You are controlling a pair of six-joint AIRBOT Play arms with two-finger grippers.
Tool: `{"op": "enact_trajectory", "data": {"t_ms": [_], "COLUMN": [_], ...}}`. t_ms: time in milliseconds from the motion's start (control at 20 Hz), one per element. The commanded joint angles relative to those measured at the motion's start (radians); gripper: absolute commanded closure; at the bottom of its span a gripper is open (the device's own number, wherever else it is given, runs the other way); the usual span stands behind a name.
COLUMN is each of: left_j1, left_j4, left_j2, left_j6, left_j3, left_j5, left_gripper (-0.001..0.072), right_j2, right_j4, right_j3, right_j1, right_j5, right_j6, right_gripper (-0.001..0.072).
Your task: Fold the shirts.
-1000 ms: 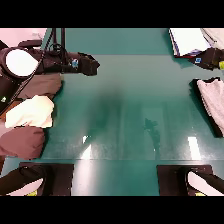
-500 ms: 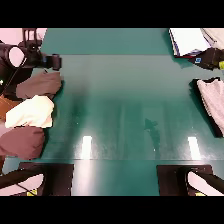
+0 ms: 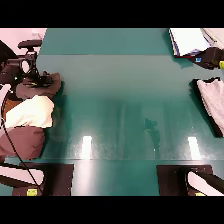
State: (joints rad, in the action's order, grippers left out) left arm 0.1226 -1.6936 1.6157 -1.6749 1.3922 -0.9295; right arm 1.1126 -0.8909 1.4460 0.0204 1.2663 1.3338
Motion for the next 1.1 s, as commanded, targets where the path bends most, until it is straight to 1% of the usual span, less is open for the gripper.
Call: {"op": "enact_trajectory", "data": {"t_ms": [0, 150, 300, 450, 600, 700, 800, 950, 1050], "left_j1": [0.015, 0.013, -0.033, -0.164, -0.357, -0.51, -0.672, -0.9, -1.007], "left_j4": [-0.005, -0.005, 0.0, 0.0, 0.0, 0.0, 0.003, 0.011, 0.058], "left_j2": [0.014, -0.081, -0.273, -0.462, -0.571, -0.582, -0.54, -0.397, -0.276], "left_j6": [0.007, 0.009, 0.087, 0.16, 0.165, 0.165, 0.164, 0.165, 0.166], "left_j3": [0.02, 0.076, 0.182, 0.293, 0.343, 0.341, 0.34, 0.338, 0.338], "left_j5": [-0.014, -0.022, -0.042, -0.115, -0.164, -0.193, -0.235, -0.259, -0.214], "left_gripper": [0.0678, 0.0678, 0.0679, 0.0679, 0.0679, 0.068, 0.0679, 0.0678, 0.0673], "right_j2": [-0.001, -0.003, -0.007, -0.006, -0.006, -0.006, -0.006, -0.006, -0.006], "right_j4": [0.001, 0.01, 0.01, 0.008, 0.007, 0.007, 0.006, 0.005, 0.006], "right_j3": [0.0, 0.001, 0.041, 0.156, 0.271, 0.334, 0.382, 0.431, 0.443], "right_j1": [0.0, 0.0, -0.001, 0.0, 0.0, 0.0, 0.0, 0.0, 0.0], "right_j5": [-0.039, -0.056, -0.058, -0.061, -0.06, -0.059, -0.055, -0.021, 0.005], "right_j6": [0.0, 0.0, 0.001, 0.001, 0.001, 0.001, 0.0, 0.0, 0.001], "right_gripper": [0.0699, 0.0699, 0.0699, 0.0699, 0.0699, 0.0699, 0.0699, 0.0699, 0.0699]}}
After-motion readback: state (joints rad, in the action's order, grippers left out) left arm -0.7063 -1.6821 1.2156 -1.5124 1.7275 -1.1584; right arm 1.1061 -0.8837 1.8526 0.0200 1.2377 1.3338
